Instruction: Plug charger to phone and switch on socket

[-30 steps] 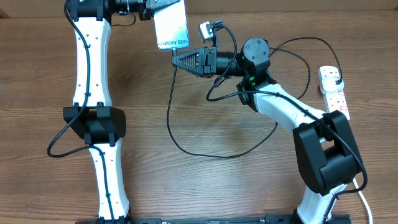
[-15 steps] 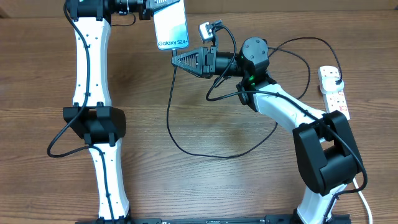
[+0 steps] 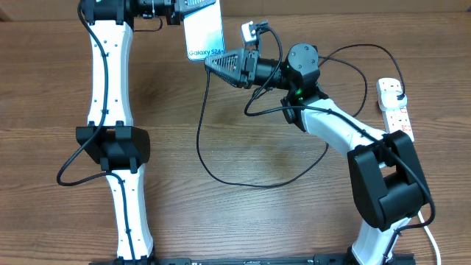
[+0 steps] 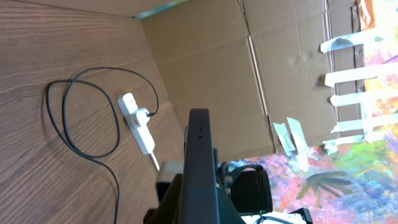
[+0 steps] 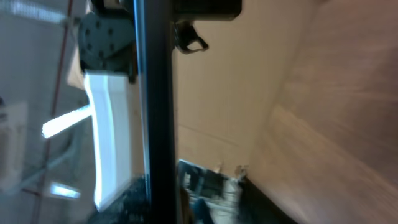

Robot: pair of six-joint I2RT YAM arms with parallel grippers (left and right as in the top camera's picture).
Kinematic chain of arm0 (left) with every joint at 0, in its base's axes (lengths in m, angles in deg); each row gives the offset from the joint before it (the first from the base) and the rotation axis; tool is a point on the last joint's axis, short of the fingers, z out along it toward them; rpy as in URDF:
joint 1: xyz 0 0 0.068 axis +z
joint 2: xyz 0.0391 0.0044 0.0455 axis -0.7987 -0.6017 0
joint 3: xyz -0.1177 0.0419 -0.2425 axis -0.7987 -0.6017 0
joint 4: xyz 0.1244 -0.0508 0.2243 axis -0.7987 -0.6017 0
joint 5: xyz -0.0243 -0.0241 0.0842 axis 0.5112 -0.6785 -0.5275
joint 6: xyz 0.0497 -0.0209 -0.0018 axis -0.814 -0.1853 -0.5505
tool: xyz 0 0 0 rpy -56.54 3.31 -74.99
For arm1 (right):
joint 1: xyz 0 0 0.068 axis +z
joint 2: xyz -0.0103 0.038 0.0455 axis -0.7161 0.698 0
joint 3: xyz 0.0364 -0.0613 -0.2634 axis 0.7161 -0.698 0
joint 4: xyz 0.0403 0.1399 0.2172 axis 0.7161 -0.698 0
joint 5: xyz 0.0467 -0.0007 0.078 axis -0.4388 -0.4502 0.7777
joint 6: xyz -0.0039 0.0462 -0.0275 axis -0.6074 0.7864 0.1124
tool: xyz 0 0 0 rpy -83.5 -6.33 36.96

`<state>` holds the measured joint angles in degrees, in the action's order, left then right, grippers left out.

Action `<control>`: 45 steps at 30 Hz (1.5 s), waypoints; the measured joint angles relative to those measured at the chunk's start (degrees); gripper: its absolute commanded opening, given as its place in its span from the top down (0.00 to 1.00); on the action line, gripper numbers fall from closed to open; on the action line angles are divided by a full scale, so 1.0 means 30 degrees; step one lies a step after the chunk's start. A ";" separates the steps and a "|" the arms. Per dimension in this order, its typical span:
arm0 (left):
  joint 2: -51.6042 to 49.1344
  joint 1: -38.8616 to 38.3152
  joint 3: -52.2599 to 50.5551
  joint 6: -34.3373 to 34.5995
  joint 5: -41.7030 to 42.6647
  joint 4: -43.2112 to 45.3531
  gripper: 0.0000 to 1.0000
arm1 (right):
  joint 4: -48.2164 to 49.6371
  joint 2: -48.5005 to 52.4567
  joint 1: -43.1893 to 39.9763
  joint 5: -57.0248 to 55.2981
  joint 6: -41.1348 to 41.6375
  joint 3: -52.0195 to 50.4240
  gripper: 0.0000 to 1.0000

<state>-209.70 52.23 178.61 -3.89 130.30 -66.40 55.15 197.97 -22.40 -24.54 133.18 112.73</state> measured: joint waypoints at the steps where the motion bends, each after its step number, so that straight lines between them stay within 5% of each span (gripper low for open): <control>1: 0.0000 -0.0007 0.0000 0.0007 0.0000 0.0000 0.96 | 0.0000 0.0000 -0.0015 -0.0051 -0.0087 0.0000 0.16; 4: 0.0000 0.0000 0.0000 0.0000 -0.0058 0.0000 0.96 | 0.0007 0.0000 -0.0036 -0.0058 -0.0284 0.0000 0.00; 17: 0.0000 0.0466 0.0000 -0.0561 -0.1341 -0.2098 0.96 | -0.0758 0.0000 -0.0240 0.0794 -0.1617 0.0000 0.00; 29: 0.0000 0.1763 0.0000 -0.3810 -0.2404 -0.6360 0.96 | -0.7847 0.0000 -0.1399 0.0794 -0.5078 0.0007 0.00; 37: 0.0000 0.1581 0.0000 -0.5523 -0.6681 -0.9938 0.96 | -1.4688 0.0015 -0.1406 -0.0845 -0.9289 0.0051 0.00; 45: 0.0000 0.0648 -0.0015 -0.6098 -1.2152 -1.1744 0.96 | -1.7741 0.0015 -0.1413 -0.3934 -1.1613 0.0051 0.00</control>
<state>-209.70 54.18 178.56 -22.18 93.84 -101.64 1.93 198.01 -26.64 -36.34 98.34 112.88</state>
